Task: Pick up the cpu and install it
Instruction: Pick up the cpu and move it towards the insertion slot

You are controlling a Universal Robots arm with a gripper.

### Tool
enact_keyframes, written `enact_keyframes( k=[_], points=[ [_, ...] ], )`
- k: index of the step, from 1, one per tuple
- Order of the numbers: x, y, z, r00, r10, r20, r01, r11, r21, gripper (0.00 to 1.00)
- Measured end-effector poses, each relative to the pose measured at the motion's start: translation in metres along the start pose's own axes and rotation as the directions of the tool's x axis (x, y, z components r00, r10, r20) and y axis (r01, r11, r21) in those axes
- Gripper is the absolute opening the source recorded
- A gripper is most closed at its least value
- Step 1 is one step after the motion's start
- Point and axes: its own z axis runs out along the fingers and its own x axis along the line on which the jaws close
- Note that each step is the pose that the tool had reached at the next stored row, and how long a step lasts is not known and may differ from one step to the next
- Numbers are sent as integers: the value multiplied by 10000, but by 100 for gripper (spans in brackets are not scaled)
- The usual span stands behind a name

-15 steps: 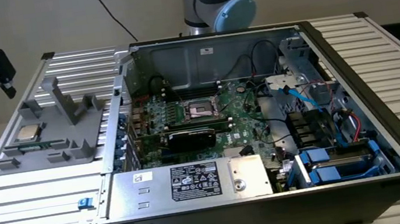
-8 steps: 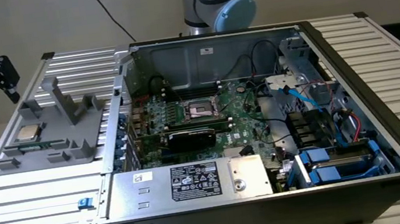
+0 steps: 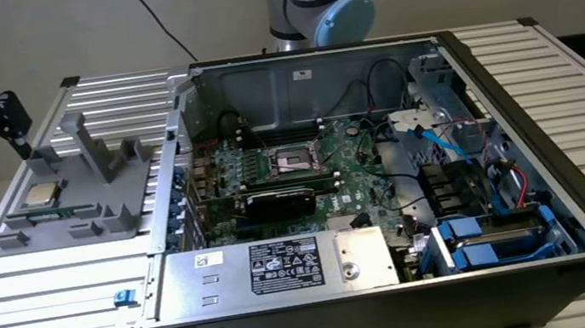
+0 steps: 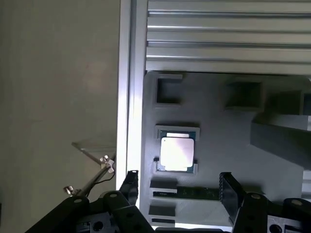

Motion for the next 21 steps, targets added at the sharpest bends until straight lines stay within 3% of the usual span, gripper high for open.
enact_keyframes(
  k=[15, 17, 20, 21],
  points=[
    [-35, -17, 268, 10000, 0, -6, 0, 10000, 36, 78],
    [-39, -18, 295, 10000, 1, -9, 0, 10000, 87, 78],
    [-41, -18, 317, 10000, 0, -18, 1, 9996, 271, 78],
    [-43, -18, 333, 10000, -5, -18, 5, 9995, 303, 78]
  ],
)
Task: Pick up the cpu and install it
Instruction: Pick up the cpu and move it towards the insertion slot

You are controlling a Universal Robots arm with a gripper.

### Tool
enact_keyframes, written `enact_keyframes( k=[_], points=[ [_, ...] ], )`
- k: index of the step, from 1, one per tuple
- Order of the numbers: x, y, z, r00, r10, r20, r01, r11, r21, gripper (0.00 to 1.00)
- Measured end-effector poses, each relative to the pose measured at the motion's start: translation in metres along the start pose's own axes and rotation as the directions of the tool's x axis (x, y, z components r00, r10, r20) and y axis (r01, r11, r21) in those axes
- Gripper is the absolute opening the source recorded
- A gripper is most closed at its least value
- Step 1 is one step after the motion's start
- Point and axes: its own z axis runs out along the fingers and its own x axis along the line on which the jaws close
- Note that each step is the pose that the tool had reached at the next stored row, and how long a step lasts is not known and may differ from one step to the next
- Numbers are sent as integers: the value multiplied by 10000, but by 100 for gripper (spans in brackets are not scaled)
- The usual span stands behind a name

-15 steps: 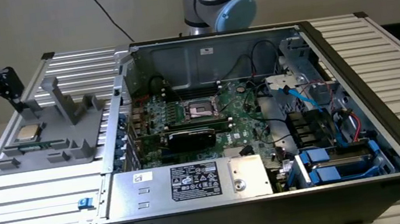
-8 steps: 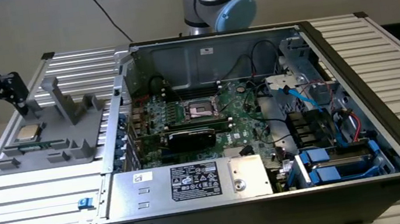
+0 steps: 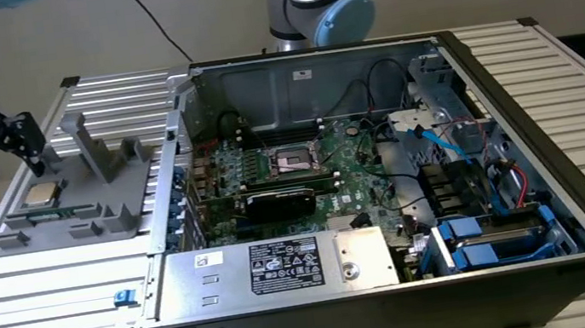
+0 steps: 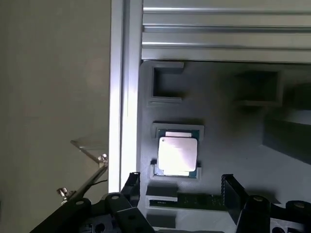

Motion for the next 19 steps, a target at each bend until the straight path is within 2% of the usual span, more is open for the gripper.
enact_keyframes(
  k=[12, 14, 18, 19],
  points=[
    [-53, 5, 218, 10000, -19, 0, 19, 10000, -10, 78],
    [-54, 5, 249, 10000, -22, 3, 22, 10000, -63, 78],
    [-55, 7, 300, 10000, -24, 11, 24, 9997, -239, 78],
    [-54, 8, 307, 10000, -23, 10, 23, 9997, -244, 78]
  ],
)
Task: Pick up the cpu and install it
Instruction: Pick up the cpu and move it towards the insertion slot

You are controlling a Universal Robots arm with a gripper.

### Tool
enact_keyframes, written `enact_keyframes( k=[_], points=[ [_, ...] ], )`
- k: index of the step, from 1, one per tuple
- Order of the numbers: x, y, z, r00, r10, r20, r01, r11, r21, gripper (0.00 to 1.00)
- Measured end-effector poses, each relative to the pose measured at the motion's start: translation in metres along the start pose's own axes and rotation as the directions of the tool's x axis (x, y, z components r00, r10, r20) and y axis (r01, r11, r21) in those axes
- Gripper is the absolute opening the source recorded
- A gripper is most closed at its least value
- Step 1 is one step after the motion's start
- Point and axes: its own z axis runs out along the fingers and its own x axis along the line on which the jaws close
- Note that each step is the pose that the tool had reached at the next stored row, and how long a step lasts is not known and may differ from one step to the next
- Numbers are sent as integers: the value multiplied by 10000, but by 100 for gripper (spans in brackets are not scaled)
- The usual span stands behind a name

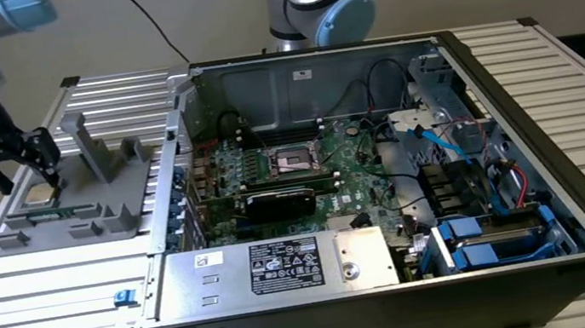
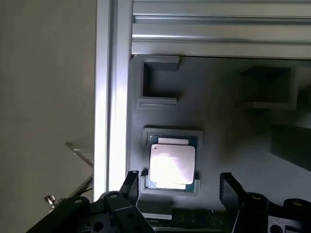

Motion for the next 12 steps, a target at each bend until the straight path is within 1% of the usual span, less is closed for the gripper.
enact_keyframes(
  k=[12],
  points=[
    [0, 0, 18, 10000, 0, -2, 0, 10000, 7, 78]
  ],
)
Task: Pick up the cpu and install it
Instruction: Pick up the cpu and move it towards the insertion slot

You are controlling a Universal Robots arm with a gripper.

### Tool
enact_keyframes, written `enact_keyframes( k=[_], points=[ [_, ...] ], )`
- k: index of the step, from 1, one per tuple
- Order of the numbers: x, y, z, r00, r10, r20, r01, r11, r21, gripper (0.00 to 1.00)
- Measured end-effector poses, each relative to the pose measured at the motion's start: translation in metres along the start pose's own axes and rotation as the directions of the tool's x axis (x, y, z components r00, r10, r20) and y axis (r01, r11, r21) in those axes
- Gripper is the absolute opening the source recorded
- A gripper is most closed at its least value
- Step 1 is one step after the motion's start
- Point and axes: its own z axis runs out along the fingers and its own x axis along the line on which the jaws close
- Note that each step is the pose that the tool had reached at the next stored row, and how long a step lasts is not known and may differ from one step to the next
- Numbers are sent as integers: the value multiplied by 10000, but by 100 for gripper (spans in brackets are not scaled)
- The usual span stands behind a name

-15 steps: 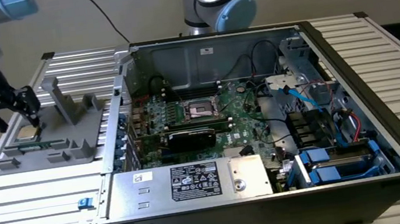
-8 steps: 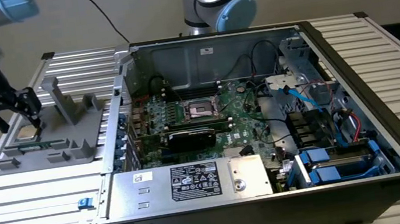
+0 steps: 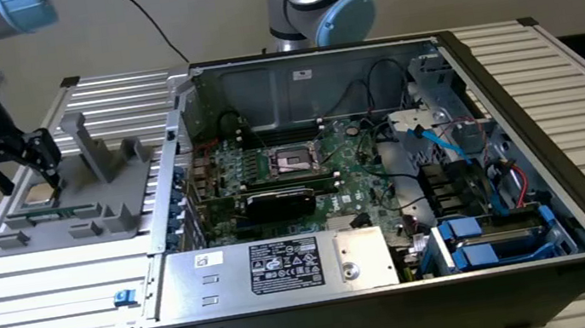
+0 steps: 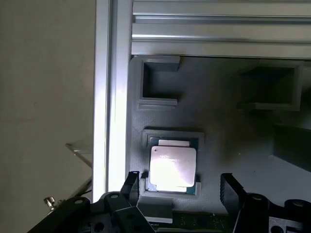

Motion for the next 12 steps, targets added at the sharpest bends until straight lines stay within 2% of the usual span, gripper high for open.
enact_keyframes(
  k=[12],
  points=[
    [-1, 7, 11, 10000, 0, -1, 0, 10000, 15, 78]
  ],
)
